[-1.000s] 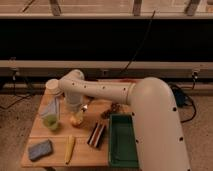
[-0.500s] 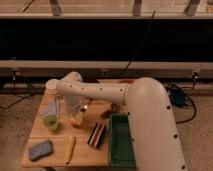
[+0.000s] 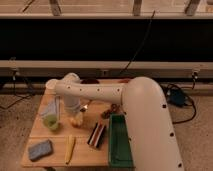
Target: Place apple in paper cup
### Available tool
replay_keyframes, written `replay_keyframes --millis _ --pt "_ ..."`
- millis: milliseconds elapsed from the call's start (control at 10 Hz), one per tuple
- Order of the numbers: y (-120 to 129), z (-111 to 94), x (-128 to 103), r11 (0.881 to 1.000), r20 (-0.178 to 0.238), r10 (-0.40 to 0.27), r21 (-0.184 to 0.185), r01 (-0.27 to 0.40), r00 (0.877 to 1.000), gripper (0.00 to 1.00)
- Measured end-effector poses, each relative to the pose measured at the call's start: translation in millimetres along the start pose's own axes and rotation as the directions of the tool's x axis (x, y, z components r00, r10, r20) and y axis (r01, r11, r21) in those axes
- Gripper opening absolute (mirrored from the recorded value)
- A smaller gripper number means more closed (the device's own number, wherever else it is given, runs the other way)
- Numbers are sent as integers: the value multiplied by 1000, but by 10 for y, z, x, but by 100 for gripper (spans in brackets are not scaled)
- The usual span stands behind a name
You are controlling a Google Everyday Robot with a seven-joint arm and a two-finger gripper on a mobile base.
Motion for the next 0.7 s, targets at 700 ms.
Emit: replay_keyframes --millis 700 --pt "84 -310 25 999 32 11 32 -12 999 0"
